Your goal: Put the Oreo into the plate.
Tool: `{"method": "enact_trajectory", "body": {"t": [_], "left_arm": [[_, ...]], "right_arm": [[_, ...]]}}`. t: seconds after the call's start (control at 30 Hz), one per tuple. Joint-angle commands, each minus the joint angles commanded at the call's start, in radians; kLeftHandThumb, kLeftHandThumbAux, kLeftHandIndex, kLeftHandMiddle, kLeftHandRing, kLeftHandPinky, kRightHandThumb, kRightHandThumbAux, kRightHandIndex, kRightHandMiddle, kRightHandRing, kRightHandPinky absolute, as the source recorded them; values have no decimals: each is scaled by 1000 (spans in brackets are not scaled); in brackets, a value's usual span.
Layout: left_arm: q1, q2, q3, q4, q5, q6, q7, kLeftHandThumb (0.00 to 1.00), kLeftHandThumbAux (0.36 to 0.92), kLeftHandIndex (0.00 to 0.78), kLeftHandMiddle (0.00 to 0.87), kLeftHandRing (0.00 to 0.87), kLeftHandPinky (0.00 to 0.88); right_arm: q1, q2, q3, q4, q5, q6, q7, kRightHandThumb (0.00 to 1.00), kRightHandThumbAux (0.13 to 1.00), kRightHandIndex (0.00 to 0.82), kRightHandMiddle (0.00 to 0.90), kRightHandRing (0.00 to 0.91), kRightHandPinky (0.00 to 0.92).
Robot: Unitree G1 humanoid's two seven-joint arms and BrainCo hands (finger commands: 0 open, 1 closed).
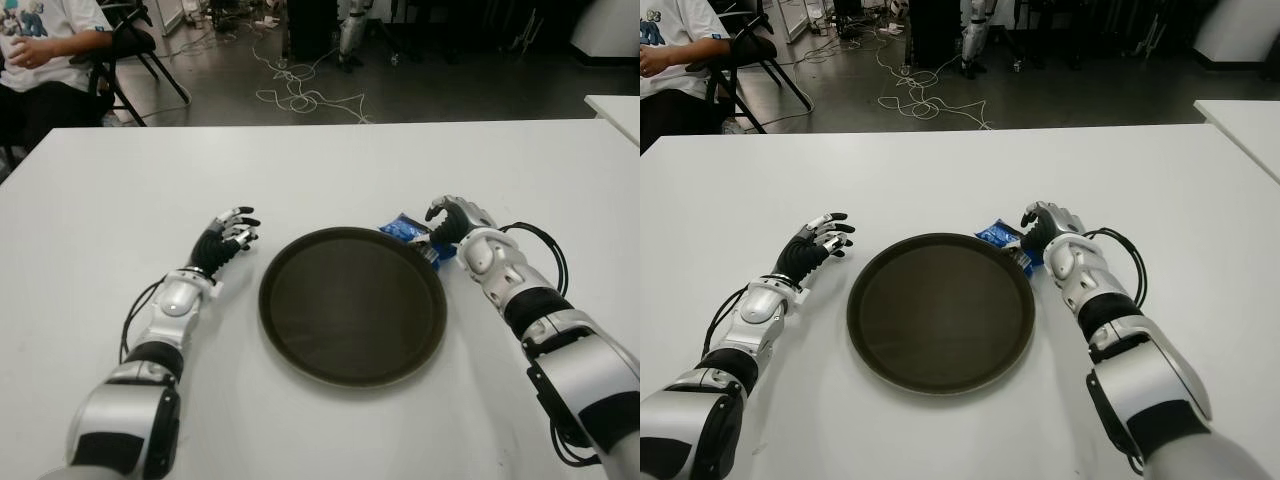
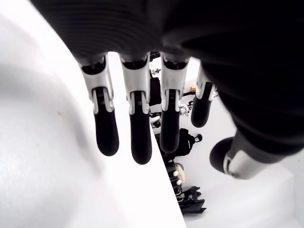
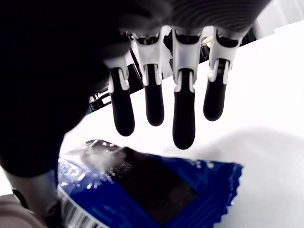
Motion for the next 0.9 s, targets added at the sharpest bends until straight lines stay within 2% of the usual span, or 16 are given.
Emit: {"method": "enact_trajectory", "body": {"t": [0.13,0.27,0.4,0.63,0.77,0.9], "left_arm": [[-1,2,-5,1,5,5,2,355,603,204,299,330,375],[-2,2,-6,1,5,5,4,350,606,204,301,330,373],[-2,0,-8,0,3,4,3,346,610,201,294,328,374],[-1,-3,-12,-3,6,0,9,357,618,211,309,337,382],[0,-4,-15,-4,7,-1,14,341,611,210,310,339,381],[-1,-3,-20,-3,11,5,23,358,623,207,297,332,379]], "right_arm": [[1,-2,-1,-1,1,-10,-5,0,757,454,440,505,378],[0,-2,0,2,1,-10,-6,0,748,416,401,484,343],[1,-2,-4,2,6,-13,-6,0,759,439,414,481,364],[2,-4,-4,-3,8,-15,-4,0,754,413,381,442,325],[9,-13,-1,-28,5,-20,-4,0,754,407,372,416,317],[18,-26,2,-67,3,-33,1,0,765,435,383,426,339]]}}
